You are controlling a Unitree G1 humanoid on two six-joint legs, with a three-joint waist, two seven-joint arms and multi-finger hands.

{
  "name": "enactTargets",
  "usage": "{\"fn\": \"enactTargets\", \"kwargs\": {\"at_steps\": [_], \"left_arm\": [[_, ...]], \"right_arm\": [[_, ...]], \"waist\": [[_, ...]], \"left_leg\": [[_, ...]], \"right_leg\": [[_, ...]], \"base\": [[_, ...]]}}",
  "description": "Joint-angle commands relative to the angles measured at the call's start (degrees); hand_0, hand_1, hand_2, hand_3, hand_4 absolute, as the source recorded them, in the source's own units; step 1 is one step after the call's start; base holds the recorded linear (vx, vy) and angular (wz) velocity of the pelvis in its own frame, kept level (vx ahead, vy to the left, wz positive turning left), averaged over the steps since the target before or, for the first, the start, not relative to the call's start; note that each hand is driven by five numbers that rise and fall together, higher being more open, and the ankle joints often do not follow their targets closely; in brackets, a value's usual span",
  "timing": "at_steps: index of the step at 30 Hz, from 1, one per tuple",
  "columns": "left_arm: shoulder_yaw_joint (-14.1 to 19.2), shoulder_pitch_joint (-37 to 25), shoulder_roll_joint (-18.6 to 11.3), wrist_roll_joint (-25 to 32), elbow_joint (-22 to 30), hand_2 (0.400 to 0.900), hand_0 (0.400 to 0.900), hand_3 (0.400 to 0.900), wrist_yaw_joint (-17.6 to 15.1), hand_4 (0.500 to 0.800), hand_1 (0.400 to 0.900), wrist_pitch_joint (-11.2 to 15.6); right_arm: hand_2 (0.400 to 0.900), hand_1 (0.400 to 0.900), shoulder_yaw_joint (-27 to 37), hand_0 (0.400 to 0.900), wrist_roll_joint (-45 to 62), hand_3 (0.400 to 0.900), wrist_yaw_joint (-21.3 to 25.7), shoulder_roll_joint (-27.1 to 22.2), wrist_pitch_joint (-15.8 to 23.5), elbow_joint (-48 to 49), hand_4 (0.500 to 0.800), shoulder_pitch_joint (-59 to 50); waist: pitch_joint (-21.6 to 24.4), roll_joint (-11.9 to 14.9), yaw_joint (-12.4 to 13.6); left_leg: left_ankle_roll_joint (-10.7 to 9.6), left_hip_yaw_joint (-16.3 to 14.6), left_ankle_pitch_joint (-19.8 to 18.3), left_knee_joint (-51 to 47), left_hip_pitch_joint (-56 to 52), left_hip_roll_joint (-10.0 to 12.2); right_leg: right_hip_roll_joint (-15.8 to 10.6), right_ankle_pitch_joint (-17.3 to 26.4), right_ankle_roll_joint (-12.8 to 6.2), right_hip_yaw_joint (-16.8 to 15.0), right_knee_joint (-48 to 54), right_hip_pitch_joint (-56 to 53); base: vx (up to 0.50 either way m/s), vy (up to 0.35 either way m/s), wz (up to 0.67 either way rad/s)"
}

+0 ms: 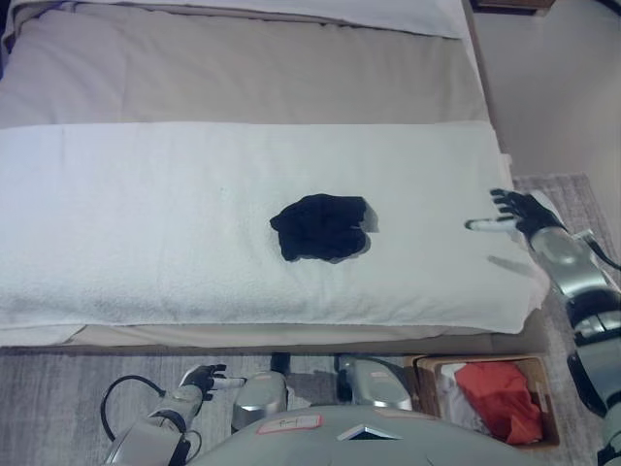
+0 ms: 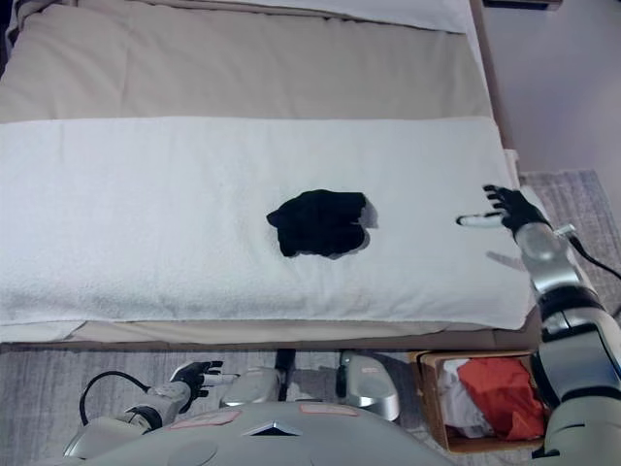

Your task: Put the clothes on the bed into the basket.

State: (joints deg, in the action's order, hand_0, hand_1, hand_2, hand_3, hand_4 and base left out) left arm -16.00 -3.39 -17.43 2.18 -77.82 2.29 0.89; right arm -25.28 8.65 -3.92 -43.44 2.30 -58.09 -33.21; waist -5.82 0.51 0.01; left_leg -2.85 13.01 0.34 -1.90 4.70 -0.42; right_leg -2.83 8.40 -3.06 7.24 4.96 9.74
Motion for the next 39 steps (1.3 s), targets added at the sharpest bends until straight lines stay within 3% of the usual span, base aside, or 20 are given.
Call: {"fn": "enactTargets", "kwargs": {"at_steps": [1, 11, 23, 30, 31, 32, 39], "left_arm": [[-2.91, -1.36, -1.81, 2.66, -1.03, 0.9, 0.9, 0.9, -1.45, 0.8, 0.9, 0.33], [-5.97, -2.9, -2.84, 5.73, 2.14, 0.9, 0.9, 0.9, -1.59, 0.8, 0.9, 0.98], [-9.08, 0.93, -3.76, 6.92, 9.7, 0.9, 0.9, 0.9, -0.44, 0.8, 0.9, 1.96], [-10.16, 1.44, -3.96, 7.27, 11.68, 0.9, 0.9, 0.9, -0.37, 0.8, 0.9, 2.09], [-10.35, 1.41, -4.01, 7.34, 11.86, 0.9, 0.9, 0.9, -0.43, 0.8, 0.9, 2.1], [-10.61, 1.22, -3.98, 7.43, 12.16, 0.9, 0.9, 0.9, -0.52, 0.8, 0.9, 2.15], [-10.53, 0.28, -4.01, 7.82, 11.44, 0.9, 0.9, 0.9, -1.14, 0.8, 0.9, 2.0]], "right_arm": [[0.9, 0.9, -3.24, 0.9, 2.39, 0.9, 3.14, 2.35, 1.92, -5.17, 0.8, -11.98], [0.9, 0.9, -5.15, 0.9, 4.75, 0.9, 4.86, 7.14, 1.49, -13.82, 0.8, -21.84], [0.9, 0.9, -2.3, 0.9, 7.9, 0.9, 6.6, 3.35, 1.91, -17.52, 0.8, -26.98], [0.9, 0.9, -1.83, 0.9, 9.55, 0.9, 6.62, 5.02, 1.72, -17.75, 0.8, -28.47], [0.598, 0.598, -1.92, 0.598, 9.7, 0.598, 6.61, 5.35, 1.65, -17.93, 0.619, -28.91], [0.4, 0.4, -1.82, 0.4, 10.07, 0.4, 6.67, 5.9, 1.57, -18.07, 0.5, -29.29], [0.4, 0.4, -1.5, 0.4, 12.1, 0.4, 6.57, 8.56, 1.19, -18.02, 0.5, -30.06]], "waist": [[-3.71, -0.77, 1.99], [-9.79, -5.06, 5.26], [-16.0, -12.78, 9.15], [-17.15, -14.43, 10.29], [-17.17, -14.53, 10.37], [-17.22, -14.55, 10.52], [-17.24, -14.32, 10.65]], "left_leg": [[-0.29, -2.31, -0.7, 0.54, 3.57, -1.33], [-0.48, 0.78, 1.69, 2.25, 10.48, -3.24], [-0.8, 2.03, 3.98, 4.09, 17.03, -5.84], [-0.4, 1.9, 3.68, 5.16, 17.46, -6.67], [-0.36, 2.02, 3.65, 5.16, 17.34, -6.73], [-0.34, 2.02, 3.61, 5.26, 17.33, -6.82], [-0.26, 2.04, 3.43, 5.33, 16.92, -7.02]], "right_leg": [[-3.03, -6.45, -2.25, -1.74, -6.67, 3.2], [-4.14, -7.33, -1.89, 1.06, -9.98, 8.25], [-6.35, -8.56, -1.92, 3.09, -13.5, 13.48], [-7.06, -8.99, -2.11, 3.21, -14.01, 13.41], [-7.15, -9.0, -2.15, 3.32, -13.98, 13.3], [-7.27, -8.99, -2.18, 3.45, -13.84, 13.1], [-7.61, -8.96, -2.18, 3.73, -13.36, 12.01]], "base": [[-0.12, -0.039, 0.25], [-0.06, -0.018, 0.3], [-0.02, 0.01, 0.23], [0.0, 0.019, 0.05], [0.01, 0.007, 0.08], [0.01, 0.008, 0.08], [0.0, 0.007, 0.02]]}}
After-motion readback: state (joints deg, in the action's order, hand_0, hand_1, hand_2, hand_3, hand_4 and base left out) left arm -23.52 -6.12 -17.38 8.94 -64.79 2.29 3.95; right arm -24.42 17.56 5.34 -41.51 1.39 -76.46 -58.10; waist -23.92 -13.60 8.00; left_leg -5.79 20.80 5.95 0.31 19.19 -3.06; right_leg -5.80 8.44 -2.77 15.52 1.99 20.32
